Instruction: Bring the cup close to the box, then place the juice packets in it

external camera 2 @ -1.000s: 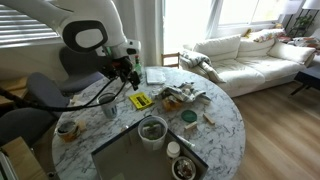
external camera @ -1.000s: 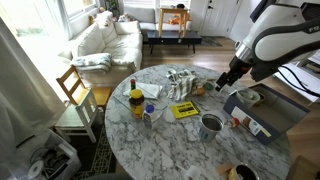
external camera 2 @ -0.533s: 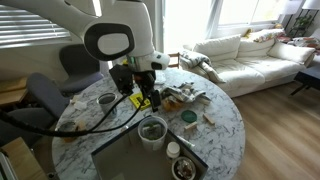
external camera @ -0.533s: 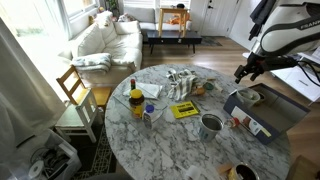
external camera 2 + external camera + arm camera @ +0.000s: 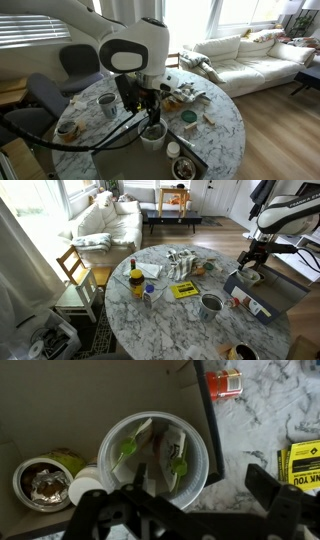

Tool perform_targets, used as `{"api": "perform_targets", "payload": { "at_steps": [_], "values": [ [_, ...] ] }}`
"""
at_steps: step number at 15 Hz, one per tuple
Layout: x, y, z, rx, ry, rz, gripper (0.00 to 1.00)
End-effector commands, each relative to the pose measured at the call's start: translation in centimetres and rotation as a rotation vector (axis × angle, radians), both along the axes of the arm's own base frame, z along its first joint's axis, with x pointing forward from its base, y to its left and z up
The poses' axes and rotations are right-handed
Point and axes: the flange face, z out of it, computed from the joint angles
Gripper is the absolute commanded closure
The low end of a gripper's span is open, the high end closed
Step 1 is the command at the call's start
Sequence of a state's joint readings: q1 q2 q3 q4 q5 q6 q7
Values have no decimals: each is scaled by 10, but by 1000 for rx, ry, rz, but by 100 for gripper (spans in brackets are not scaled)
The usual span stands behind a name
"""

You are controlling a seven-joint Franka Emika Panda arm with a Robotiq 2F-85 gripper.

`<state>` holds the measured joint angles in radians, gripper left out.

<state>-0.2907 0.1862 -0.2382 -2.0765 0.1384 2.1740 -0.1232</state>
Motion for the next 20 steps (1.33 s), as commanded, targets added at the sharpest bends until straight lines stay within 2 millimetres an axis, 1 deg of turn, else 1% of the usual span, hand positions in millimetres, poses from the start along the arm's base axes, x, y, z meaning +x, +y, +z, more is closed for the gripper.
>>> {"api": "perform_targets", "payload": {
  "at_steps": [1, 2, 5, 6, 7, 8, 9, 10, 13, 14, 15, 16, 17, 19, 20],
  "values": [
    [4, -19, -14, 32, 10, -29, 3],
    [4, -23, -18, 38, 13, -41, 8],
    [6, -29, -27, 55, 16, -66, 12],
    [6, -32, -30, 62, 15, -74, 11],
    [7, -34, -32, 60, 14, -86, 14],
    [7, -37, -35, 67, 14, -92, 13],
    [7, -40, -37, 71, 14, -103, 17],
    [6, -43, -38, 73, 12, -114, 19],
    [6, -51, -37, 83, 0, -135, 22],
    [6, -52, -37, 85, 3, -138, 26],
    [5, -54, -38, 87, 4, -139, 27],
    [5, -54, -40, 89, 10, -139, 32],
    [4, -55, -42, 91, 19, -138, 30],
    [4, -55, -46, 97, 31, -139, 28],
    [5, -54, -47, 105, 32, -139, 24]
  ]
}}
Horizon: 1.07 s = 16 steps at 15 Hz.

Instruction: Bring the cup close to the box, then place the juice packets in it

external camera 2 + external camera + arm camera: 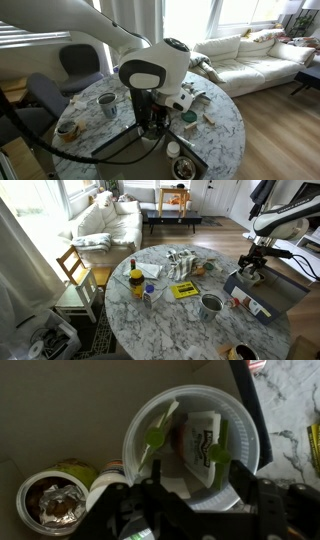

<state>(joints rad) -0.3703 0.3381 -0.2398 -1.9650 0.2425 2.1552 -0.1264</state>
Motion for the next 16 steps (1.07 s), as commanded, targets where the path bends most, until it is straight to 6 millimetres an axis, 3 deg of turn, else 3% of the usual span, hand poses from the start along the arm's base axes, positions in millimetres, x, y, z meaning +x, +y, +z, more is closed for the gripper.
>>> {"api": "perform_targets", "payload": {
  "at_steps": [1, 3, 5, 6, 12, 16],
  "values": [
    [1, -3, -8, 45, 12, -1, 24],
    [2, -1, -11, 50, 19, 1, 23],
    [1, -1, -14, 51, 29, -5, 48],
    [1, -2, -15, 51, 32, -6, 50],
    [2, -2, -12, 52, 30, -9, 99],
    [3, -1, 5, 29, 33, -10, 95]
  ]
}}
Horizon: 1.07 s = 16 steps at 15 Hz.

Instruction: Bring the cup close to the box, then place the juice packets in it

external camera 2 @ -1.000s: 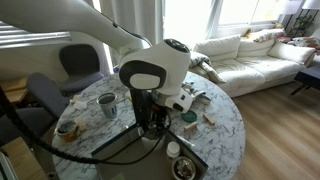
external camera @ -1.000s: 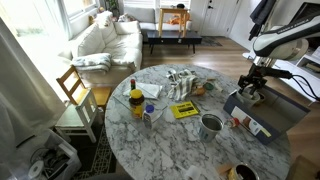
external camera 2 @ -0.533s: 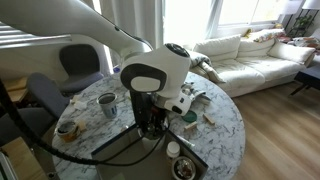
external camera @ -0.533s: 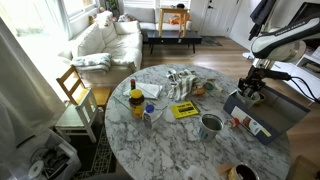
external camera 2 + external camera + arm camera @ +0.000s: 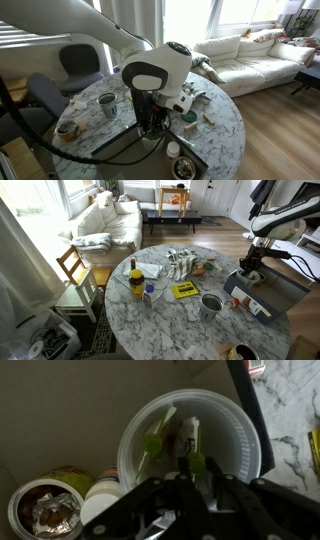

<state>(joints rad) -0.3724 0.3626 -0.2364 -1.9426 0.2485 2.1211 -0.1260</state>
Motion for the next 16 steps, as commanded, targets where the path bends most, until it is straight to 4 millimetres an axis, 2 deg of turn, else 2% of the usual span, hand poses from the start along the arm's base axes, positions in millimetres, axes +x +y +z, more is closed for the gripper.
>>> {"api": "perform_targets", "payload": {
  "at_steps": [1, 6, 9, 11, 13, 16],
  "values": [
    [0, 0, 21, -5, 6, -8, 95],
    [-6, 19, 86, -123, 35, 76, 95],
    [-7, 49, 130, -178, 55, 194, 95],
    [-4, 80, 158, -216, 62, 292, 95],
    [0, 111, 176, -247, 85, 394, 95],
    [5, 169, 190, -237, 105, 562, 95]
  ]
}}
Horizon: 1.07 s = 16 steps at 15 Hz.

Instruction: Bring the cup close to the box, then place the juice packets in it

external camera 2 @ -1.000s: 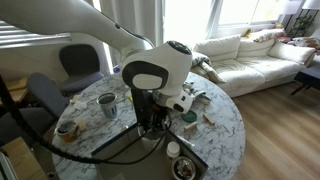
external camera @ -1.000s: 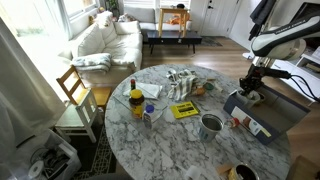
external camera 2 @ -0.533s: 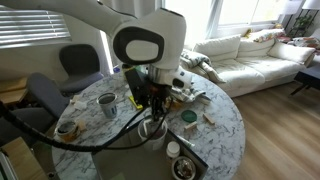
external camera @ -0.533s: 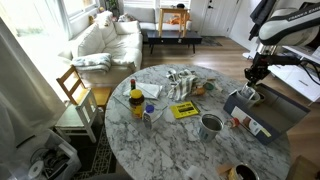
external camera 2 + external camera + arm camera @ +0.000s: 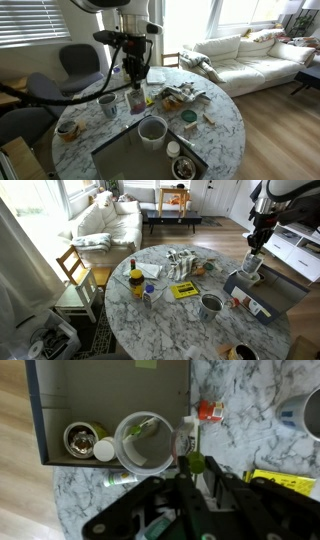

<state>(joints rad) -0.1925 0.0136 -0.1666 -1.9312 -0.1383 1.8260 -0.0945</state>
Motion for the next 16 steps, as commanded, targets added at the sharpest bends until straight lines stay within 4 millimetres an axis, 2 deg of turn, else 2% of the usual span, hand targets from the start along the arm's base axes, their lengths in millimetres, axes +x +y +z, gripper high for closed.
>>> {"api": "perform_targets", "payload": {
  "at_steps": [1, 4, 7, 11, 16],
  "values": [
    [-7, 66, 12, 18, 50, 194, 95],
    [-5, 120, 6, 80, 62, 355, 95],
    [-5, 158, -8, 141, 77, 510, 95],
    [-4, 186, -39, 250, 118, 700, 95],
    [-7, 200, -44, 362, 109, 860, 95]
  ]
}}
